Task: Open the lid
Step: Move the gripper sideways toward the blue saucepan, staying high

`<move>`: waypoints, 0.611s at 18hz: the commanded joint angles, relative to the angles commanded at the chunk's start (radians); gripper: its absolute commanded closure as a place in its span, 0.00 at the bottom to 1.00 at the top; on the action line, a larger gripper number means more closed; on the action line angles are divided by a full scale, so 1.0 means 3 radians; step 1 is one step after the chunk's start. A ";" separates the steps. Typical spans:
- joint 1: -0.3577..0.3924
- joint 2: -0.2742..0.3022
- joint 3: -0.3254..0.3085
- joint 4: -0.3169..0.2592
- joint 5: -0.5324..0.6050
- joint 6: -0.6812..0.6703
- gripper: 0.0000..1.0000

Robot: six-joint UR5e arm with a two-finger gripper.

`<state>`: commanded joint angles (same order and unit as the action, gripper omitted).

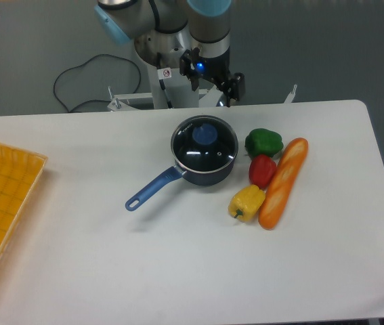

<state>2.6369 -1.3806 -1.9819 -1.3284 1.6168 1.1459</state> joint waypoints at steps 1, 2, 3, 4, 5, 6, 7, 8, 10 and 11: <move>0.0015 0.0005 0.0005 0.0000 0.0000 -0.0005 0.00; 0.0041 0.0005 0.0010 0.0000 -0.0005 -0.0010 0.00; 0.0041 0.0005 0.0026 0.0000 0.0005 -0.0015 0.00; 0.0056 0.0005 0.0031 0.0000 0.0005 -0.0005 0.00; 0.0087 0.0005 0.0031 0.0000 0.0005 0.0005 0.00; 0.0102 0.0005 0.0036 0.0000 0.0010 0.0015 0.00; 0.0107 0.0010 0.0036 -0.0005 0.0025 0.0015 0.00; 0.0113 0.0015 0.0041 -0.0005 0.0031 0.0015 0.00; 0.0113 0.0010 0.0072 -0.0025 0.0031 -0.0020 0.00; 0.0118 0.0010 0.0072 -0.0026 0.0031 -0.0021 0.00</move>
<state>2.6722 -1.3775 -1.9604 -1.3361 1.6260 1.1397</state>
